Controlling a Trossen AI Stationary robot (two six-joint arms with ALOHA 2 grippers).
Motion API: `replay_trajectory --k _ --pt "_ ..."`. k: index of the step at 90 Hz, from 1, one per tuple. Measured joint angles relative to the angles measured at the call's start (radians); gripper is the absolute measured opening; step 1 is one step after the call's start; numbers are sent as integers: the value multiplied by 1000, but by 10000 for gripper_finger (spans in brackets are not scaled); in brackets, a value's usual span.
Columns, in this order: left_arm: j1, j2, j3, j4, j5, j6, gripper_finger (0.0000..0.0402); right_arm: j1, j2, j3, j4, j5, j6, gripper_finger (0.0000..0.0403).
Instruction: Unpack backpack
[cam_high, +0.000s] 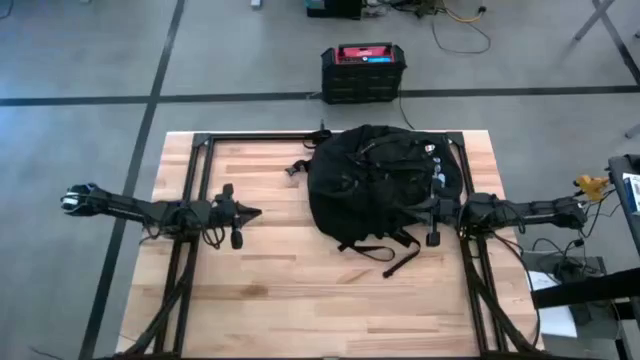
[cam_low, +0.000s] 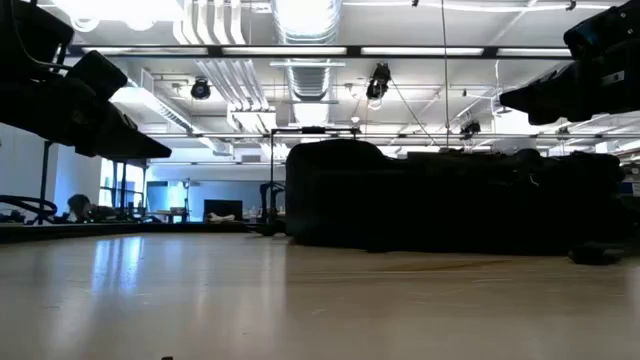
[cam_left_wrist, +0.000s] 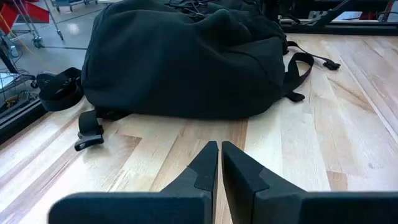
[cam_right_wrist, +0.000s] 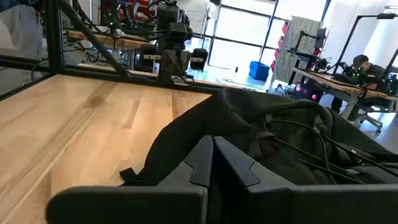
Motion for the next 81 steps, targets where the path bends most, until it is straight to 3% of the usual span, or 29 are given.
replay_trajectory --k 29,42,52,69,81 --pt "0 0 0 0 0 0 6 0 24 27 45 -50 160 0" --pt "0 0 0 -1 0 0 6 2 152 131 3 49 174 0" --pt "0 -1 0 -2 0 2 6 2 303 262 -130 130 199 0" --pt "1 -1 0 0 -45 558 6 2 524 550 -578 132 339 0" --pt "1 0 0 5 -45 621 6 2 634 697 -850 87 418 0"
